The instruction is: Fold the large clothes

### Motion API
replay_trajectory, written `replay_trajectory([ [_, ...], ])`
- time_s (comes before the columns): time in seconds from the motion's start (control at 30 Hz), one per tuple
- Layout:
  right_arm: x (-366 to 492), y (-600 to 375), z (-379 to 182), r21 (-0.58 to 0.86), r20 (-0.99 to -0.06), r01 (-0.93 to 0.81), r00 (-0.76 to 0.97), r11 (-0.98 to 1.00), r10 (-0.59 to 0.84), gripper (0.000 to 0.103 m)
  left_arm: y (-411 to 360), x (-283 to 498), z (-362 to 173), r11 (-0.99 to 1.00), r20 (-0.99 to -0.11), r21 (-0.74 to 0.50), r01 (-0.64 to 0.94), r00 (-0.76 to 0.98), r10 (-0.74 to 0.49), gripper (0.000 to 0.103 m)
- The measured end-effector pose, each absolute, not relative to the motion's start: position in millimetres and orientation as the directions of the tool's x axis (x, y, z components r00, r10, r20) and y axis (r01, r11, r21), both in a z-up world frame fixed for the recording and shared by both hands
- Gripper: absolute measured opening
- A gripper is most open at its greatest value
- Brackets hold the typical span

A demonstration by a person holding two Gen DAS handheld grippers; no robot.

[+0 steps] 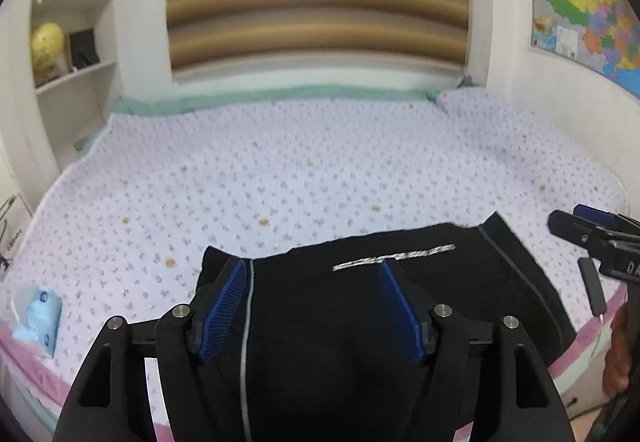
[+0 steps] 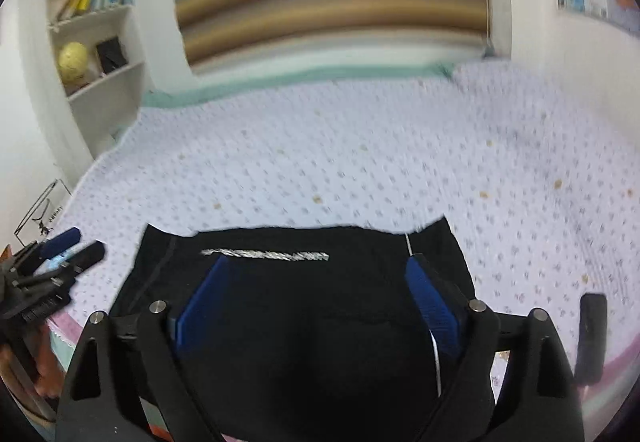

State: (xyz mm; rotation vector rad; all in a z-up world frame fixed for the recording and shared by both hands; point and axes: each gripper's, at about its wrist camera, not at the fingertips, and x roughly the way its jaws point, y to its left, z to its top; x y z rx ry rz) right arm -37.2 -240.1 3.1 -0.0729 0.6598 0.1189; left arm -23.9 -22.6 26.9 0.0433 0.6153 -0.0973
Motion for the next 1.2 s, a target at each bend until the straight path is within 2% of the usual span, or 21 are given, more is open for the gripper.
replay_trajectory([
  [0.2, -58.5, -202.9, 7.0, -0.109, -0.583, -0.168, 0.809, 0.980, 0.074, 0.093, -56.6, -43.3, 11.8, 0.990, -0.612, 0.067, 0.120, 0.789, -0.055, 0.071],
  [0.37, -63.4, -202.9, -1.1, -0.107, -0.599, -0.148, 0.799, 0.983, 0.055, 0.094, -68.2, -53.5, 1.2, 0.982, -0.584, 0.172, 0.075, 0.811, 0.041, 0.071],
  [0.6, -54.7, -210.4, -18.1, -0.054, -0.651, -0.125, 0.757, 0.991, 0.060, 0.094, -52.7, -51.5, -5.0, 0.997, -0.592, 0.060, 0.044, 0.806, 0.000, 0.071],
  [0.93, -54.0, -200.1, -25.6, -0.040, -0.665, -0.152, 0.742, 0.988, 0.087, 0.094, -37.8, -49.6, -13.1, 1.000, -0.612, 0.013, -0.003, 0.791, 0.010, 0.071],
  [1.2, -59.4, -194.2, -25.9, -0.100, -0.656, -0.157, 0.753, 0.982, 0.054, 0.094, -33.0, -48.5, -17.3, 1.000, -0.623, -0.001, -0.021, 0.782, 0.016, 0.071],
])
